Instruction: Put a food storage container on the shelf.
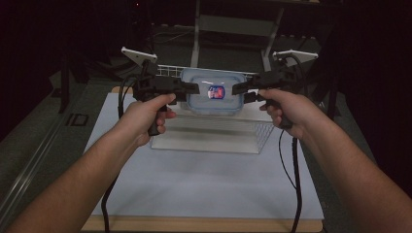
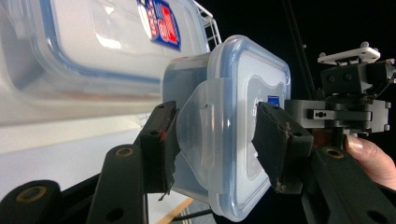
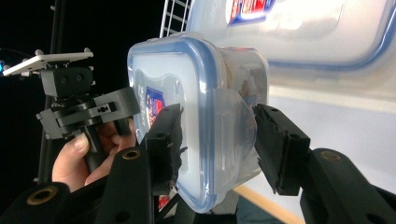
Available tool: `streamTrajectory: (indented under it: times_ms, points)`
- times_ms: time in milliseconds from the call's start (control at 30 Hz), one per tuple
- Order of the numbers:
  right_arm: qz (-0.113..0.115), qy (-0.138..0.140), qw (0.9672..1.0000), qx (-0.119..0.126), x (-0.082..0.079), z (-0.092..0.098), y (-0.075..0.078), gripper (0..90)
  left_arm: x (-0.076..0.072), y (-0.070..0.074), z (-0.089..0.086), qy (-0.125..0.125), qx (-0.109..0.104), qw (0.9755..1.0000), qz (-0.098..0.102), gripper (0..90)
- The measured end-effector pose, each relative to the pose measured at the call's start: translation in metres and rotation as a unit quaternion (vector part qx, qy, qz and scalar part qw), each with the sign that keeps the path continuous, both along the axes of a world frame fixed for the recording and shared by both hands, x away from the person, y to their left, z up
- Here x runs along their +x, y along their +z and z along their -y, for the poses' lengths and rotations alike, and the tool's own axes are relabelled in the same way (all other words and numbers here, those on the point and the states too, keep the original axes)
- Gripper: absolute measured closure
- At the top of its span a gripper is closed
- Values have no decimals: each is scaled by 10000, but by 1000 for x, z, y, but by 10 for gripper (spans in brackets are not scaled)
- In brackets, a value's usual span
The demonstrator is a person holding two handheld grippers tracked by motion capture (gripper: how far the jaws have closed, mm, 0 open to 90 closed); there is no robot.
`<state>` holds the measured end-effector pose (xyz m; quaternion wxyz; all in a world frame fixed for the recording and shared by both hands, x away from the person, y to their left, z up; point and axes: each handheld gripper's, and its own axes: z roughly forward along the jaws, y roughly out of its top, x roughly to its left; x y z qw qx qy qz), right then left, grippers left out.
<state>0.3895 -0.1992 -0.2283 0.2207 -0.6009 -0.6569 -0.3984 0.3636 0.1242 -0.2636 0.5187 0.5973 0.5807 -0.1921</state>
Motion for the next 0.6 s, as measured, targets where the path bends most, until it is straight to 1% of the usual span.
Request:
streamTrajectory:
  times_ms: [33,200,267,333,600]
  points:
    - [-22,-10,10000,18,2,0,0,524,3,1,0,11,13,10000,12,509]
    - [51,-32,10000,31,11,-2,-1,522,12,3,-1,53,70,10000,25,507]
    - [61,-10,10000,60,14,-3,-2,521,17,3,-3,89,100,9999,22,508]
    - [52,26,10000,30,17,-5,-3,519,20,3,-4,111,124,9999,32,507]
    - [73,-27,9999,80,31,-6,-1,518,30,5,-5,129,88,9998,102,511]
